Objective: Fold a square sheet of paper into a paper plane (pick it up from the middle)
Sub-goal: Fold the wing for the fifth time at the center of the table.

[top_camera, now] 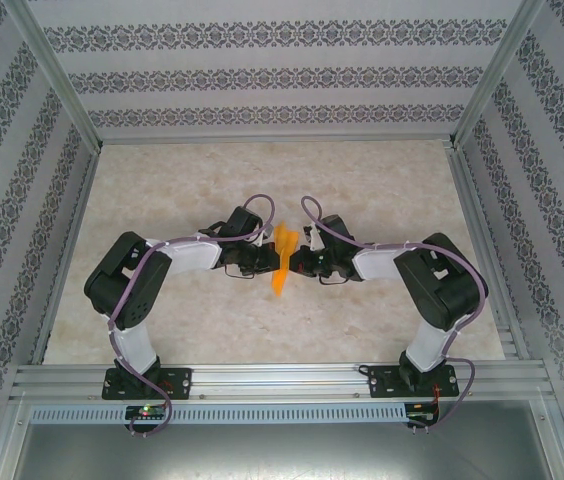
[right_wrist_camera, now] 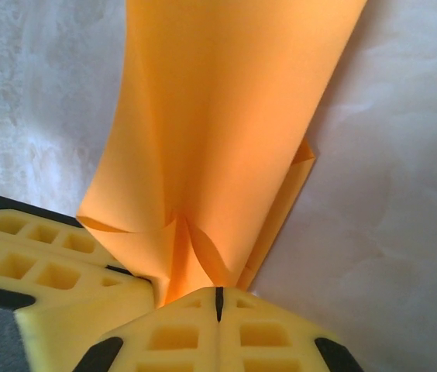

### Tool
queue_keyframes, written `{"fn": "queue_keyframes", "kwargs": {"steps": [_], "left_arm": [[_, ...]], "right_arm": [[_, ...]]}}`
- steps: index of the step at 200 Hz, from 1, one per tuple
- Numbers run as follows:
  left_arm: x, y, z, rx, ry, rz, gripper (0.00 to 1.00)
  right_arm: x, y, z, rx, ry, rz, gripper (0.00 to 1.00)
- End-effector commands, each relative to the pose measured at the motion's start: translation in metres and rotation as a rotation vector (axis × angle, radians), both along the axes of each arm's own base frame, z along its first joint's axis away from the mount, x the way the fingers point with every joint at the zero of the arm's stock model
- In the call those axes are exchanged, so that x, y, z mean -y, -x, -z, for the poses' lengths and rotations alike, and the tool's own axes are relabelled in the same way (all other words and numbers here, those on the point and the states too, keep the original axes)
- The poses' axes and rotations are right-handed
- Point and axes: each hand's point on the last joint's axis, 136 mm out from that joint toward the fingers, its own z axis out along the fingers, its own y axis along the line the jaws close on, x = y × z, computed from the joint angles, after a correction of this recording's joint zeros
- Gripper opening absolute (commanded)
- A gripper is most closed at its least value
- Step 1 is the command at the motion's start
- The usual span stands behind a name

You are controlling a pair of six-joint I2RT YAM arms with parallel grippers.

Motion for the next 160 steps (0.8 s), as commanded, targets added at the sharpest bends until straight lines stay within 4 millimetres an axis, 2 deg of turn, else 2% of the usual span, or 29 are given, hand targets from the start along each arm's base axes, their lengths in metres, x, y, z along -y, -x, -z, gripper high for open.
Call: {"fn": "queue_keyframes", "kwargs": {"steps": [1,58,160], "left_arm": [[0.014,-0.006,-0.009,0.022,0.042,0.016,0.05],[0.023,-0.012,-0.01,0.013,0.086,0.006,0.05],[0.028,-0.02,0.0,0.002,0.096,-0.017,0.05]], "right_arm": [[-0.001,-0.004,0.005,-0.01,-0.004,-0.001,0.0],[0.001,-0.002,0.012,-0.027,0.005,-0.005,0.0],[-0.002,-0.002,0.009,-0.025,-0.022,-0.007,0.0]]}}
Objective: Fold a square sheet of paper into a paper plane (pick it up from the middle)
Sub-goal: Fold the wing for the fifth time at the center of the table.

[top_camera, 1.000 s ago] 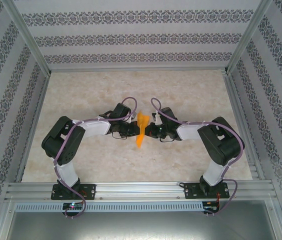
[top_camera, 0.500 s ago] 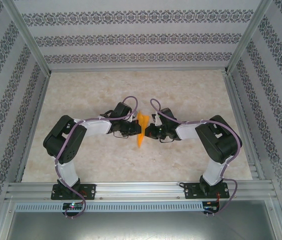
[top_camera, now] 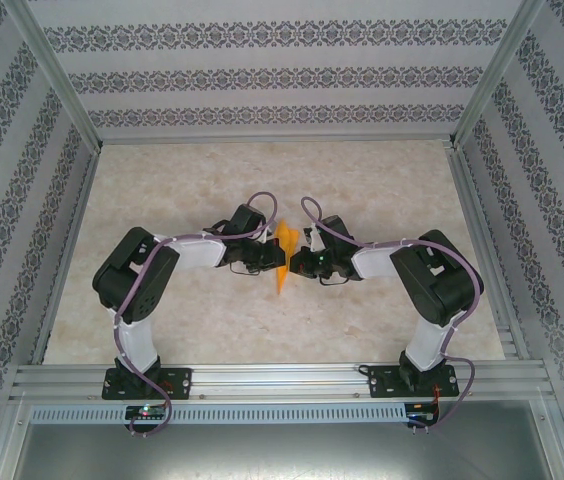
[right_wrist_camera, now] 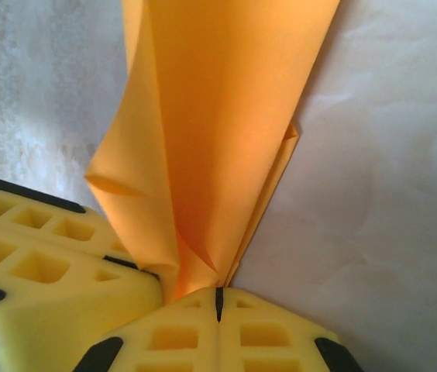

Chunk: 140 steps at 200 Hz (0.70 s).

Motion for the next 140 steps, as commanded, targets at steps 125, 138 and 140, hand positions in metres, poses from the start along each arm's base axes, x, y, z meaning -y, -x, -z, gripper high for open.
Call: {"fn": "queue_keyframes", "kwargs": {"steps": [125,138,140], "left_arm": [[0.007,-0.008,0.022,0.0,-0.036,0.004,0.05],[0.006,-0.007,0.025,-0.001,-0.048,0.006,0.05],[0.005,-0.007,0.026,-0.002,-0.05,0.006,0.06]], "right_arm": [[-0.005,-0.004,-0.009,0.015,-0.062,0.006,0.0],[-0.004,-0.004,-0.013,0.023,-0.067,0.009,0.0],[-0.004,-0.004,-0.013,0.023,-0.068,0.01,0.0]]}}
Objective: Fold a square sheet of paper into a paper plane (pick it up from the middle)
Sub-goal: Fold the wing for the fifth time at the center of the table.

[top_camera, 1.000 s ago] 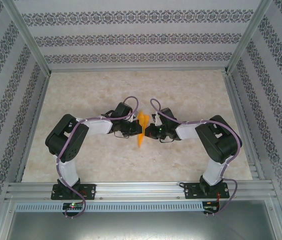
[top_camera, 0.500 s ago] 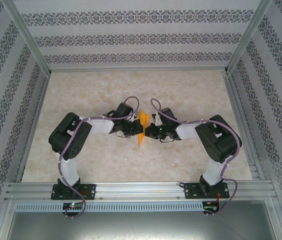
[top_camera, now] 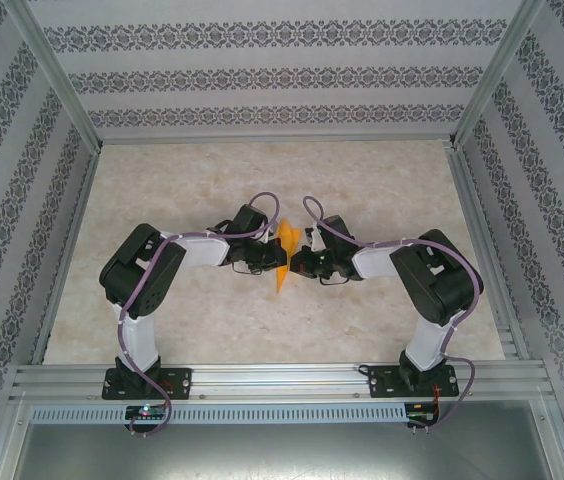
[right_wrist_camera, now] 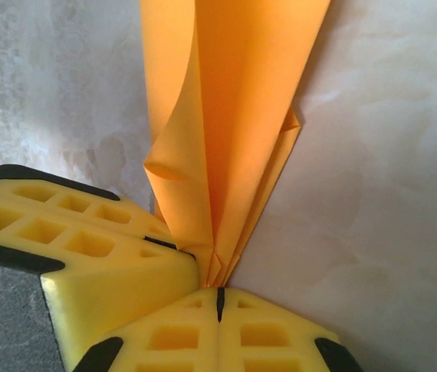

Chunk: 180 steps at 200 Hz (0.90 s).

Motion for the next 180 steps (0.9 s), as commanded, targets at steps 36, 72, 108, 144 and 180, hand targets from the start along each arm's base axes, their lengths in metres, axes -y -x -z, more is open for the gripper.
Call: {"fn": "queue_keyframes", "kwargs": {"steps": [36,72,108,144,180], "left_arm": [[-0.001,-0.001,0.022,0.011,-0.071,0.02,0.07],[0.0,-0.003,0.024,0.012,-0.071,0.02,0.1],[0.0,-0.004,0.024,0.017,-0.075,0.022,0.17],[-0.001,-0.003,0.021,0.031,-0.074,0.031,0.27],[0.0,-0.004,0.012,0.063,-0.062,0.042,0.3]], "right_arm": [[0.006,-0.003,-0.029,0.074,-0.063,0.01,0.01],[0.021,-0.005,-0.048,0.108,-0.063,0.032,0.02],[0.03,-0.009,-0.06,0.13,-0.068,0.053,0.03],[0.034,-0.018,-0.063,0.134,-0.08,0.065,0.02],[0.035,-0.031,-0.053,0.103,-0.077,0.073,0.02]]}}
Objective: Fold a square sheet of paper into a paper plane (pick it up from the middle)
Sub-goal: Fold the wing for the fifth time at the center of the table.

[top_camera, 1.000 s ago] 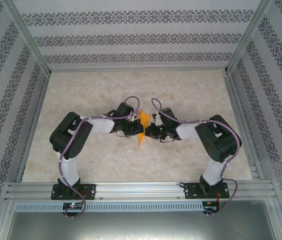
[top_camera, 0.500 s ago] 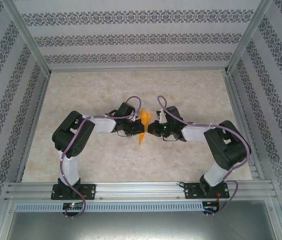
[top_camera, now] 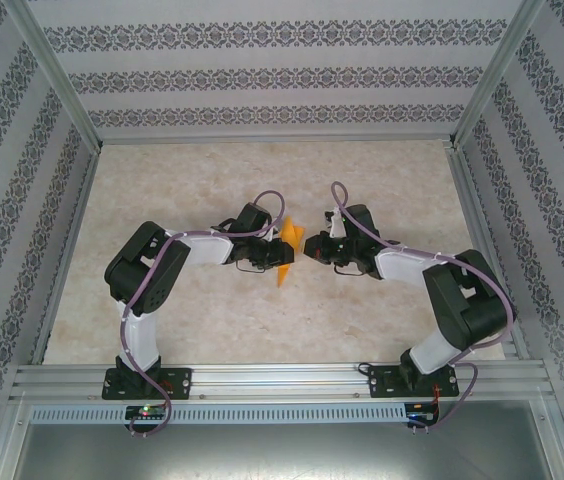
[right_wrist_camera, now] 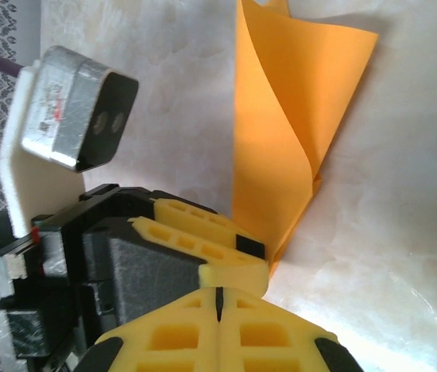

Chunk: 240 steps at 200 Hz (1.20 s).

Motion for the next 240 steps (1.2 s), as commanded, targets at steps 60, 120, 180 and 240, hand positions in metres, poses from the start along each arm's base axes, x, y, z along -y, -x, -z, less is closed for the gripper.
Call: {"fn": "queue_keyframes", "kwargs": {"steps": [60,120,180,240], "left_arm": [[-0.007,0.005,0.006,0.056,-0.049,0.02,0.25],[-0.013,0.007,0.007,0.074,-0.083,0.031,0.17],[-0.011,0.005,-0.003,0.096,-0.074,0.053,0.17],[-0.007,0.007,-0.01,0.107,-0.058,0.082,0.17]], "right_arm": [[-0.011,-0.023,0.015,-0.036,-0.018,-0.035,0.04],[-0.027,-0.035,0.023,-0.056,-0.045,-0.06,0.03],[-0.041,-0.043,0.04,-0.079,-0.043,-0.079,0.02],[-0.036,-0.044,0.061,-0.105,0.03,-0.076,0.01]]}}
